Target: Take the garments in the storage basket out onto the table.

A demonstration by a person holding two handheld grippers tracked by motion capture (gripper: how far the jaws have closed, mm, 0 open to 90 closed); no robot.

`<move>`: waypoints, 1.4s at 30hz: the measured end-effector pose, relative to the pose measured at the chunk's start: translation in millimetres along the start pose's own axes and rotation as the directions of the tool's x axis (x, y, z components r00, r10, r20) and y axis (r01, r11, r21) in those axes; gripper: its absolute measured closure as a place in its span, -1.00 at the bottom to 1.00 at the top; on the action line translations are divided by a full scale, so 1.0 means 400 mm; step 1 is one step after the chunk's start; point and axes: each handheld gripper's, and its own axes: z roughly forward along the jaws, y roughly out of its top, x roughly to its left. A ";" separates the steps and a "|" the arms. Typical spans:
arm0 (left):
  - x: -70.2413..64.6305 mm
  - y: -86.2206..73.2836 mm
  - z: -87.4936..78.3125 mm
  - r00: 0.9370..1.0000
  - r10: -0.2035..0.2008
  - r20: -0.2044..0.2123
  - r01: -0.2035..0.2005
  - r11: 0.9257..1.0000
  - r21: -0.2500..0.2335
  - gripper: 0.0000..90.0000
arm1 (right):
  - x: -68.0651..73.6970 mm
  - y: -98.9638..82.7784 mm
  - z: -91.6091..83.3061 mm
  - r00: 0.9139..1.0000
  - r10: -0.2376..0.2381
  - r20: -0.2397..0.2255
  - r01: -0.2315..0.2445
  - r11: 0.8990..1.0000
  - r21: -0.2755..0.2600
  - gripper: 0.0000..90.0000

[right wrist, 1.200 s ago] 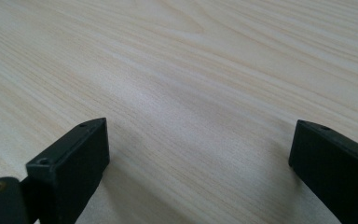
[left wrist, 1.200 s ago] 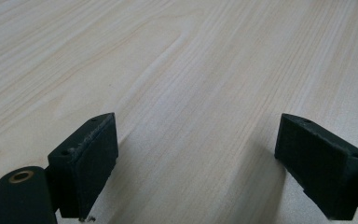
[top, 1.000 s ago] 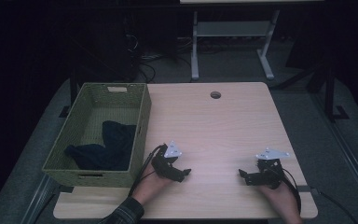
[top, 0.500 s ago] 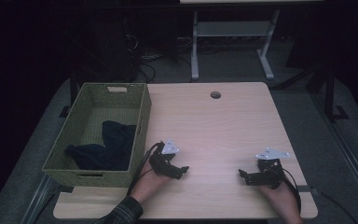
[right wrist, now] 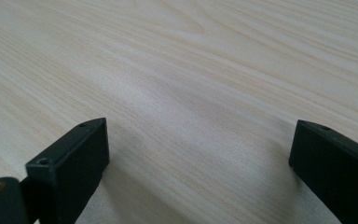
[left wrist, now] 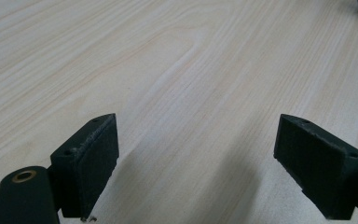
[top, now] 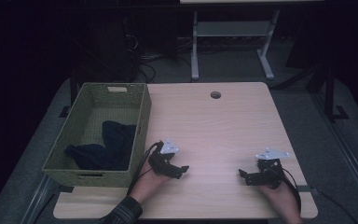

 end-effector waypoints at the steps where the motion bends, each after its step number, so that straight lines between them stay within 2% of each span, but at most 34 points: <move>1: 0.000 0.001 -0.001 1.000 0.000 0.001 0.000 1.000 0.000 -0.70 | 0.000 0.000 0.000 1.000 0.000 0.000 0.000 1.000 0.000 -0.90; 27: -0.005 0.021 -0.028 1.000 0.000 0.005 0.000 1.000 -0.015 -0.70 | 0.001 0.000 0.000 1.000 0.005 -0.001 -0.005 1.000 0.003 -0.90; 42: -0.002 0.034 -0.043 1.000 -0.015 0.014 0.015 0.999 -0.030 -0.70 | 0.001 0.000 0.000 1.000 0.004 -0.001 -0.004 1.000 0.003 -0.90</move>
